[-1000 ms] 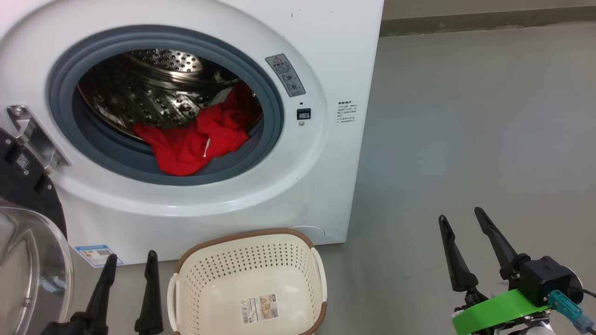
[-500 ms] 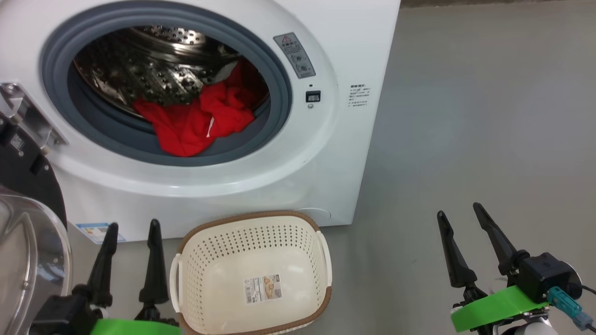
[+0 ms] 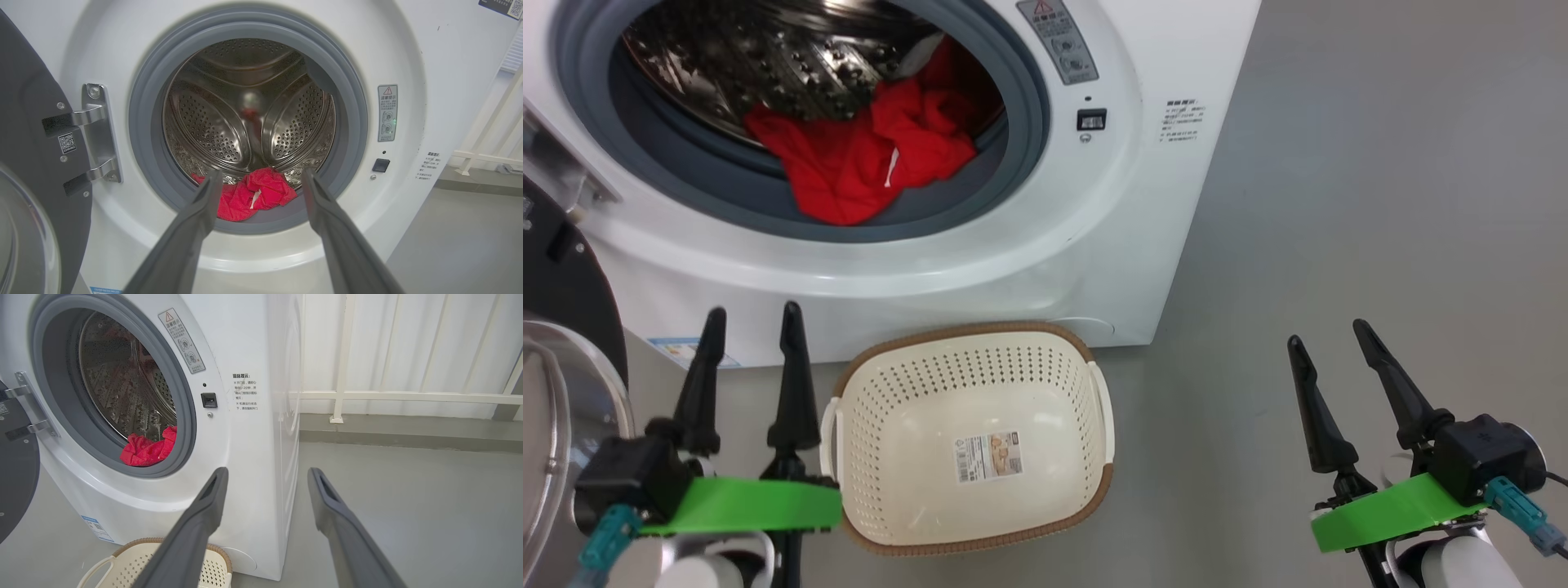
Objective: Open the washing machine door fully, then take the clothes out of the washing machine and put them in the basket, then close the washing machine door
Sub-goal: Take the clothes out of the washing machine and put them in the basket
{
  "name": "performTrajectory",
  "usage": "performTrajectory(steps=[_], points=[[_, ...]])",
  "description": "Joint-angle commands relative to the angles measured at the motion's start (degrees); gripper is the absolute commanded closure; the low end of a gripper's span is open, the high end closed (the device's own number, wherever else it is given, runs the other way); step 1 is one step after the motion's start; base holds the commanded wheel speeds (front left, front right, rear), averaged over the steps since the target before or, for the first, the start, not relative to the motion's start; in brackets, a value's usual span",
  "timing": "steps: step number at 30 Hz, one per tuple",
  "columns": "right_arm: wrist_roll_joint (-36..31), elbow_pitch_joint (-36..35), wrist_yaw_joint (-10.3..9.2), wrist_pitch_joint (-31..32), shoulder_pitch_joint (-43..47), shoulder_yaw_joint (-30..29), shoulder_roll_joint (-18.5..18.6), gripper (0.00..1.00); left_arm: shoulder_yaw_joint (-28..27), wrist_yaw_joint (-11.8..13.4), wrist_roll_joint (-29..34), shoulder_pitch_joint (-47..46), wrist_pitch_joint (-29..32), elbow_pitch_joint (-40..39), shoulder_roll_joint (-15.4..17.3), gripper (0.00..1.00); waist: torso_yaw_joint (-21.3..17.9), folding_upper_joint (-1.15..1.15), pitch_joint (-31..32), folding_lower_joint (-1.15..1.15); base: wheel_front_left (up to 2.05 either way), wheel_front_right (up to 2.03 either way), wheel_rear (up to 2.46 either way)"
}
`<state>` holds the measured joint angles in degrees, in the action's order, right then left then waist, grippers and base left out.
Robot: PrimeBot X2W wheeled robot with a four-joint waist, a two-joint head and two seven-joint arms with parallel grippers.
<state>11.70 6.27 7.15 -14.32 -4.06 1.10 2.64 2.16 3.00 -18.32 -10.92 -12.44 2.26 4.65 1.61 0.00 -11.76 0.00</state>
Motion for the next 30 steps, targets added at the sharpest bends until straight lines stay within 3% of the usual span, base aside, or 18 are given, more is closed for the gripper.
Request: performTrajectory(steps=[1, 16, 30], points=[[-1.1, -1.7, 0.34, -0.7, -2.1, 1.6, 0.2, 0.0, -2.0, -0.3, -0.3, -3.1, -0.6, -0.5, 1.2, 0.0, 0.1, 0.0, -1.8, 0.0, 0.0, 0.0, 0.0], [-2.2, -2.9, 0.34, -0.7, -5.4, 1.6, 0.2, 0.0, -3.7, -3.7, -3.1, -18.1, -2.3, 10.1, 1.5, 0.0, -1.4, 0.0, -9.6, 0.0, 0.0, 0.0, 0.0], [-2.4, -4.2, 0.34, -0.7, -8.2, 1.7, 0.2, 0.0, -5.2, -4.0, -0.9, -31.8, -2.5, 16.7, 2.6, 0.0, -2.5, 0.0, -17.1, 0.0, 0.0, 0.0, 0.0]])
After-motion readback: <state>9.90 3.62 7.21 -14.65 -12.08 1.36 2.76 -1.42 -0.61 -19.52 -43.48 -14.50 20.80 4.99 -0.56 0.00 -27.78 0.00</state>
